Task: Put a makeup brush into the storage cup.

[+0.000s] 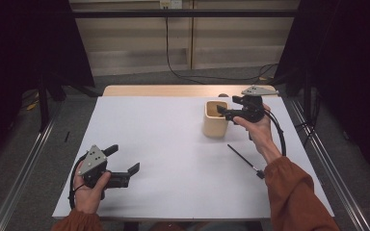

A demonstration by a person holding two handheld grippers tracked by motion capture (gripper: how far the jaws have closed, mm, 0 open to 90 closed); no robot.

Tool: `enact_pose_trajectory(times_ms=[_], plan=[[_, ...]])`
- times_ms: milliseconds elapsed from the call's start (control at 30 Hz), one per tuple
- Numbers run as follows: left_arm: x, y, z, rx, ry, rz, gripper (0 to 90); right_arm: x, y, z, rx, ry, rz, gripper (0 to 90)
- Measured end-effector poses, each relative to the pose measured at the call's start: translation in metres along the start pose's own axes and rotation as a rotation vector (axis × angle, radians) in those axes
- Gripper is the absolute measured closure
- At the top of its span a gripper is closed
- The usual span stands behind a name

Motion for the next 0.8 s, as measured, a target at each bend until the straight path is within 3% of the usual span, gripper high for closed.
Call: enact_pose_trajectory(times_ms=[167,400,567,800], plan=[[0.0,0.0,0.0,0.0,-0.001,-0.001,1.2,-0.001,-0.002,-0.003,0.01,-0.014,-0.004,8.5],[-0.001,0.002,0.001,0.002,0.002,0.004,1.1,0.001,-0.004,-0.007,-0.004,-0.022,0.009,3.1],[-0.002,0.002,0.002,0.002,-0.009,-0.01,1.4,0.001,-0.005,-0.015,-0.024,-0.036,-0.002,0.4],[-0.001,0.003,0.002,-0.002,-0.01,-0.005,1.3,0.006,-0.006,-0.024,-0.017,-0.052,0.003,0.8]])
Point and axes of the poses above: each handheld gripper's, and its own axes: z roughly forward along the jaws, x roughly out of its underside, y roughly to its left, the point moved 4 cm from there along z, roughly forward along the jaws, and after that the axes turned 10 degrees about -z, right-handed, at the moved point
